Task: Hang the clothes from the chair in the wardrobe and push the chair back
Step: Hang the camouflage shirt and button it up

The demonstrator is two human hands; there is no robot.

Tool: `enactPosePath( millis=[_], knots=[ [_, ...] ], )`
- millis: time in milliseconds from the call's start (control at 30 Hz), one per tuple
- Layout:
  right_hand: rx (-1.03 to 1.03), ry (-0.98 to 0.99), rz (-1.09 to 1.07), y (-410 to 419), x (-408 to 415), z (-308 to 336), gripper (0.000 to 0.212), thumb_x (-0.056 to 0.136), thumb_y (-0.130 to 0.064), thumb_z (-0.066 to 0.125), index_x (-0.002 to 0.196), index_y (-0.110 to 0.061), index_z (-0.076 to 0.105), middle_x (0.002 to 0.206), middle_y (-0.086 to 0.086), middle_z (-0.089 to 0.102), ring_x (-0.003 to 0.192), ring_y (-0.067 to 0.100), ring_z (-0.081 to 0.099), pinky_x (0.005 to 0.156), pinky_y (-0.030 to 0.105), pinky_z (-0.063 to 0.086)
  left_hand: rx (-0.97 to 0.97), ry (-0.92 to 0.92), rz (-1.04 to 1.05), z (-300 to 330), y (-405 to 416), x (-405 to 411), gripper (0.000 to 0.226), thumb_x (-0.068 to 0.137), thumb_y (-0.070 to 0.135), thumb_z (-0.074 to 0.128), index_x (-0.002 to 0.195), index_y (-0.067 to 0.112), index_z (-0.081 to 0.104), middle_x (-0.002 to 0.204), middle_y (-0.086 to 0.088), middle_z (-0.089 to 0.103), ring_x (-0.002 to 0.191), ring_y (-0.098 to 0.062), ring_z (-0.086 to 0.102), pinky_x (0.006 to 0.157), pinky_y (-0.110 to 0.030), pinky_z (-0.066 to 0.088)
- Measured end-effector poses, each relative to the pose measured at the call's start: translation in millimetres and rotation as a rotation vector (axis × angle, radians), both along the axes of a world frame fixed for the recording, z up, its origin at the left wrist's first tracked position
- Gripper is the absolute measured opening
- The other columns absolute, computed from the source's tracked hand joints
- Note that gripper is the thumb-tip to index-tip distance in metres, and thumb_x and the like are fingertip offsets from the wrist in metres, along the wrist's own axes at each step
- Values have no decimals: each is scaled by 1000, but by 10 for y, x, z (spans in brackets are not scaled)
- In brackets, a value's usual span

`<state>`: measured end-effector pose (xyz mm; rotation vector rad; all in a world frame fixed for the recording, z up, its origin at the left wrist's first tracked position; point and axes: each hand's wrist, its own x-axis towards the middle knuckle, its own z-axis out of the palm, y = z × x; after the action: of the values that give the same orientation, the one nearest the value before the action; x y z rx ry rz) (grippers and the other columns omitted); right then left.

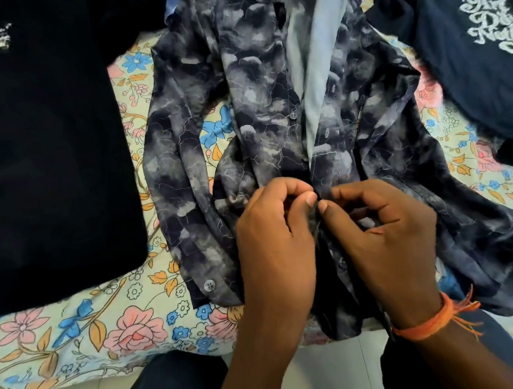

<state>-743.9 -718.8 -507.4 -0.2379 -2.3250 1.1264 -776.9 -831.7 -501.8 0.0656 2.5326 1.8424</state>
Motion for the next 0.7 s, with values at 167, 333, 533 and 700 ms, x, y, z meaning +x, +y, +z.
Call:
enactPosePath(
  millis=[167,333,533,700],
  knots=[
    [52,38,-35,-59,2,-25,5,81,-14,78,85,-12,76,77,-6,70,69,5,66,64,20,52,178,-114,-33,-53,-89,-36,9,91,15,68,87,22,73,77,10,71,75,-7,68,71,-29,57],
    [-1,28,-9,-93,1,-60,5,83,-9,78,86,-8,75,80,-3,70,72,8,66,63,27,53,296,-167,-26,-99,-118,-57,9,90,12,70,87,19,75,80,8,74,77,-6,70,72,-19,56],
    [-164,-24,22,-93,-1,-57,5,83,-10,77,86,-13,76,81,-5,73,75,9,69,69,27,55,307,-162,29,-114,-68,-50,10,89,15,72,85,24,74,80,12,74,78,-1,70,71,-15,53],
    [-527,-118,93,-52,-37,-1,17,87,-2,68,90,-16,78,83,-1,77,77,13,72,70,19,54,321,-149,80,-118,-70,-59,2,86,19,75,87,19,76,77,10,74,73,-4,70,67,-18,54]
  ],
)
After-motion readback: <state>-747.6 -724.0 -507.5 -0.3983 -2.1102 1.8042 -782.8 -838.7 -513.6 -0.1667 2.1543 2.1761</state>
